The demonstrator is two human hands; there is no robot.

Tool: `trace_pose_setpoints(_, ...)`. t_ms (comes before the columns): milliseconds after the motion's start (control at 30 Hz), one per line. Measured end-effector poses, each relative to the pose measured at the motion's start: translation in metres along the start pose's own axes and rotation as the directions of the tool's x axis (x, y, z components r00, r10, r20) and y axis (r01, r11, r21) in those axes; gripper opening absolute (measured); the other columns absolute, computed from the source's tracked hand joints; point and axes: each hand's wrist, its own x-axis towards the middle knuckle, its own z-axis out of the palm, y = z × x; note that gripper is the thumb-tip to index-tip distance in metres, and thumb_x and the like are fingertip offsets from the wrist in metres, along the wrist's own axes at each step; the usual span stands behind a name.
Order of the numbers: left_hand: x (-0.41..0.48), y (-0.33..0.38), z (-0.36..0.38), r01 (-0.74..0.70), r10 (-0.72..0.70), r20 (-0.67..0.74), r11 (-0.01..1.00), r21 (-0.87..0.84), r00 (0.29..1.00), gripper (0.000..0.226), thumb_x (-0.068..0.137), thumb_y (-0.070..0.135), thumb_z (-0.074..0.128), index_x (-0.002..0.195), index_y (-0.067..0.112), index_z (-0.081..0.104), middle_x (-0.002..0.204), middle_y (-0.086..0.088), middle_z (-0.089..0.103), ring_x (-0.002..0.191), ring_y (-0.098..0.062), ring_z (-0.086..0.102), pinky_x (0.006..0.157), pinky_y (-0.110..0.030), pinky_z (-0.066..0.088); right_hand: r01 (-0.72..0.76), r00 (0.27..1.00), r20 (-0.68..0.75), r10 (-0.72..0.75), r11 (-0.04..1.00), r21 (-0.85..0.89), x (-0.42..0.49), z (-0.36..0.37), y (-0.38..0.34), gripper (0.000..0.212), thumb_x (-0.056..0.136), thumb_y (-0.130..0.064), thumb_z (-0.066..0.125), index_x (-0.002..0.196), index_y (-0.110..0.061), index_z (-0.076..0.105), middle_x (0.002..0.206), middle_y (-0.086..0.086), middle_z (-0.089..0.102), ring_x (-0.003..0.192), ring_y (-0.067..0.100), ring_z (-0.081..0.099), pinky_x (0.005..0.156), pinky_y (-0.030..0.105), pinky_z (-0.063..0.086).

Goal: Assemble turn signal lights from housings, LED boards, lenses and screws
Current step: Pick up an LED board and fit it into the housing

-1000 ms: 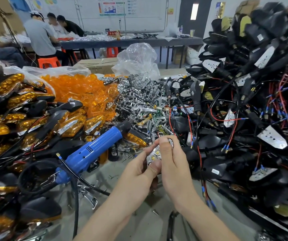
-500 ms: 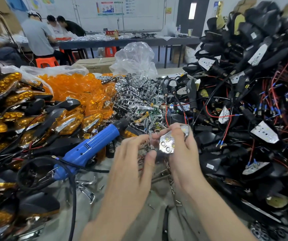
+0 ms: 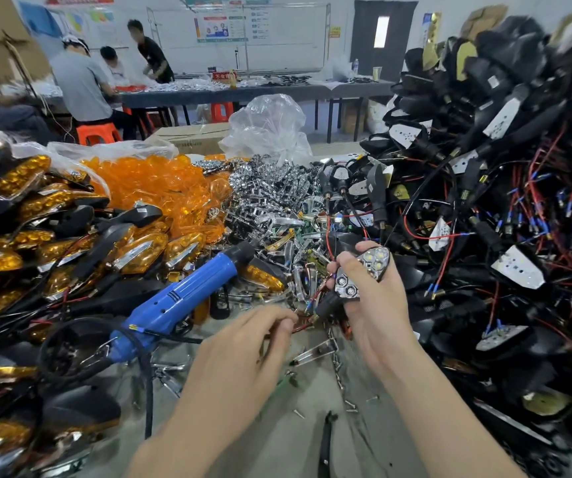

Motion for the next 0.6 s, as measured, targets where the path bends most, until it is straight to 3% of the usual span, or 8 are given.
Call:
trace_pose_setpoints(133, 0.028, -0.01, -0.004, 0.14, -0.14, 0.018, 0.99, -0.008, 0.99, 0.016, 0.098, 0.045, 0.043, 0.108, 0.043, 0.056, 0.088, 0.028, 0.062, 0.075, 0.008, 0.056, 0.064, -0.024, 0.046, -0.044, 0.998, 0.056, 0.042, 0.998, 0.042, 0.001, 0.0, -0.001, 0.028, 0.097, 0.011, 0.054, 0.106, -0.016, 0.055, 0.084, 0.001, 0.066, 0.076, 0.013, 0.066, 0.065, 0.026, 0.056)
trace_pose_setpoints(300, 0.082, -0.032, -0.022, 0.215, -0.216, -0.051, 0.976, -0.037, 0.975, 0.017, 0.102, 0.029, 0.048, 0.114, 0.036, 0.058, 0.103, 0.021, 0.062, 0.088, 0.005, 0.058, 0.072, -0.018, 0.046, -0.104, 0.987, 0.13, 0.099, 0.994, 0.033, -0.002, 0.005, 0.008, 0.039, 0.09, 0.023, 0.048, 0.104, -0.013, 0.056, 0.08, 0.002, 0.066, 0.078, 0.017, 0.067, 0.064, 0.026, 0.055)
trace_pose_setpoints(367, 0.106, -0.043, -0.03, 0.23, -0.228, -0.057, 0.973, 0.032, 0.972, 0.022, 0.102, 0.026, 0.047, 0.121, 0.027, 0.059, 0.112, 0.01, 0.064, 0.103, -0.008, 0.058, 0.085, -0.028, 0.051, -0.152, 0.977, 0.15, 0.149, 0.988, 0.005, -0.002, 0.009, 0.016, 0.041, 0.09, 0.025, 0.045, 0.103, -0.012, 0.055, 0.08, 0.003, 0.066, 0.077, 0.018, 0.067, 0.064, 0.026, 0.055)
trace_pose_setpoints(467, 0.139, -0.064, -0.042, 0.258, -0.256, -0.038, 0.947, 0.191, 0.966, 0.027, 0.102, 0.022, 0.046, 0.126, 0.018, 0.057, 0.119, -0.002, 0.062, 0.106, -0.022, 0.057, 0.091, -0.043, 0.053, -0.196, 0.97, 0.149, 0.193, 0.981, 0.0, 0.003, 0.019, 0.026, 0.038, 0.092, 0.023, 0.047, 0.104, -0.012, 0.055, 0.08, 0.004, 0.066, 0.077, 0.018, 0.068, 0.067, 0.028, 0.056)
trace_pose_setpoints(600, 0.172, -0.095, -0.063, 0.301, -0.336, 0.043, 0.888, 0.346, 0.941, 0.037, 0.102, 0.023, 0.047, 0.138, 0.012, 0.048, 0.137, -0.014, 0.049, 0.105, -0.03, 0.06, 0.092, -0.045, 0.052, -0.186, 0.974, 0.146, 0.175, 0.98, 0.066, 0.023, 0.045, 0.033, 0.036, 0.09, 0.02, 0.054, 0.105, -0.013, 0.055, 0.077, 0.004, 0.069, 0.076, 0.018, 0.071, 0.064, 0.026, 0.057)
